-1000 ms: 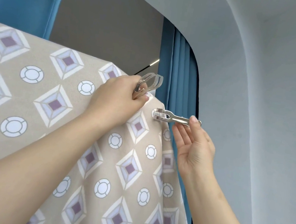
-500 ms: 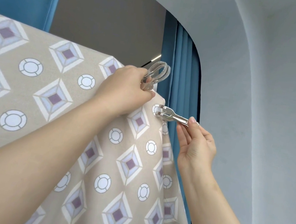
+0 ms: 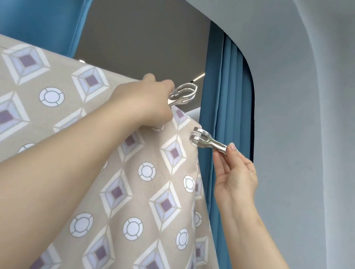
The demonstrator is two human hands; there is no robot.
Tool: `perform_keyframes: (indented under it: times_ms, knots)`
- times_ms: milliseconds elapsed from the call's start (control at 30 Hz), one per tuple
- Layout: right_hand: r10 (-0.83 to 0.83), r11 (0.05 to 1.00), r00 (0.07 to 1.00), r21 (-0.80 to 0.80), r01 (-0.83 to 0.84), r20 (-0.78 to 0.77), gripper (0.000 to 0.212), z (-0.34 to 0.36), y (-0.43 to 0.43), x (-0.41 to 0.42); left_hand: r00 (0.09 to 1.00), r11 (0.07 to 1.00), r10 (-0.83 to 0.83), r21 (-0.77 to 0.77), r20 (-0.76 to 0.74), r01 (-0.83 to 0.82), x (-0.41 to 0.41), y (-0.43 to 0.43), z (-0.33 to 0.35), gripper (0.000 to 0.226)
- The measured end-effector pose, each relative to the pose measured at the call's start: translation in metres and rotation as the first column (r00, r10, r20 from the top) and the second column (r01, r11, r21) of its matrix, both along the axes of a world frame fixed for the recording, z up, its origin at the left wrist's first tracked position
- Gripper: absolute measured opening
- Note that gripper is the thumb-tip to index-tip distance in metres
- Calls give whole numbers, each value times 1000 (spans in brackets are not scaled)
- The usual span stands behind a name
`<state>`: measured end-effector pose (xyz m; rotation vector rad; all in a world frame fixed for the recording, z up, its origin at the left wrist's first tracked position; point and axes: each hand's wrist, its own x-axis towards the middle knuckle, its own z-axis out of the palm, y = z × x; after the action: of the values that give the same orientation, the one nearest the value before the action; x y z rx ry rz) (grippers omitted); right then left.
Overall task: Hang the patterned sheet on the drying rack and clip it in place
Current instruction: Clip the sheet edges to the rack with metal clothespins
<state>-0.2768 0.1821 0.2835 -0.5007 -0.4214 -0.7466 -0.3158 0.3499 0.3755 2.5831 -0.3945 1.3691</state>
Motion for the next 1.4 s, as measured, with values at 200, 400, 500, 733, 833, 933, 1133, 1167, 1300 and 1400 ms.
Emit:
perform_keyframes:
  times_ms: [200, 400, 500, 733, 833, 933, 1133, 1167, 1300, 1400]
  knots:
    - [90, 995, 996, -44, -90, 15, 14, 14, 19, 8, 998, 999, -35, 4, -56, 35, -9, 6, 14, 11]
    - [102, 991, 995, -84, -102, -1, 14, 7, 18, 11, 995, 993, -97, -58, 24, 98, -2, 8, 4, 7]
    - [136, 986, 991, -93, -137, -13, 12, 6, 19, 10, 995, 994, -92, -58, 39, 95, 0, 5, 2, 7]
    - [203, 951, 960, -196, -239, -191, 26, 7, 22, 12, 978, 976, -172, -112, 114, 185, -5, 3, -4, 9]
    - [109, 957, 965, -238, -167, -240, 37, 9, 21, 12, 950, 945, -267, -151, 161, 291, -2, 4, -12, 19]
    - [-79, 966, 975, -258, 22, -209, 61, 13, 24, 1, 867, 839, -422, -247, 265, 485, 5, 5, -23, 4]
    - [-666, 698, 744, -390, 601, -46, 51, 17, 39, -22, 727, 605, -620, -411, 294, 682, 4, 6, -40, 8]
    - [-728, 624, 685, -397, 673, 18, 40, 15, 45, -27, 676, 528, -669, -444, 307, 724, 0, 6, -43, 9]
    - [-645, 546, 701, -458, 701, 304, 22, 5, 77, -48, 535, 241, -751, -593, 387, 768, -10, 6, -55, 19]
    - [-489, 559, 809, -595, 577, 324, 20, -5, 94, -52, 483, 69, -730, -651, 483, 756, -10, 11, -63, 19]
